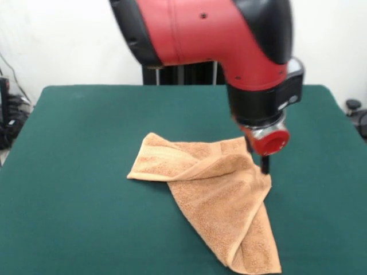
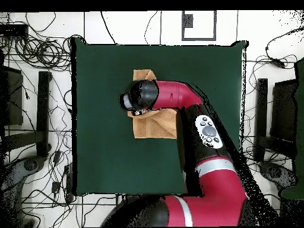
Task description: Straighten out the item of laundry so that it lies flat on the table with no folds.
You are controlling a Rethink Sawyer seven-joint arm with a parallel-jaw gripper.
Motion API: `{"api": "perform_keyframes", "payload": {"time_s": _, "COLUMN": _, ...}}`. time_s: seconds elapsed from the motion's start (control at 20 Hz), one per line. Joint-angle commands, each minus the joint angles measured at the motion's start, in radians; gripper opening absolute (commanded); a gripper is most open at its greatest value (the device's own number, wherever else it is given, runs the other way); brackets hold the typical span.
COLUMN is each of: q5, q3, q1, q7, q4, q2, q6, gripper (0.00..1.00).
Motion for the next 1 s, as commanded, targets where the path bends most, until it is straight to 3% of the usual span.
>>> {"api": "perform_keyframes", "payload": {"time_s": 0.05, "q5": -0.001, "q3": 0.014, "q1": 0.077, "q7": -0.092, "q4": -0.108, "q2": 0.003, "q6": 0.257, "gripper": 1.00}}
{"api": "perform_keyframes", "payload": {"time_s": 0.25, "q5": 0.002, "q3": 0.011, "q1": 0.102, "q7": -0.053, "q4": -0.188, "q2": 0.030, "q6": 0.339, "gripper": 1.00}}
{"api": "perform_keyframes", "payload": {"time_s": 0.6, "q5": 0.029, "q3": -0.026, "q1": 0.123, "q7": 0.068, "q4": -0.106, "q2": 0.031, "q6": 0.194, "gripper": 1.00}}
{"api": "perform_keyframes", "payload": {"time_s": 1.0, "q5": 0.022, "q3": -0.082, "q1": 0.148, "q7": 0.132, "q4": -0.056, "q2": 0.024, "q6": 0.143, "gripper": 1.00}}
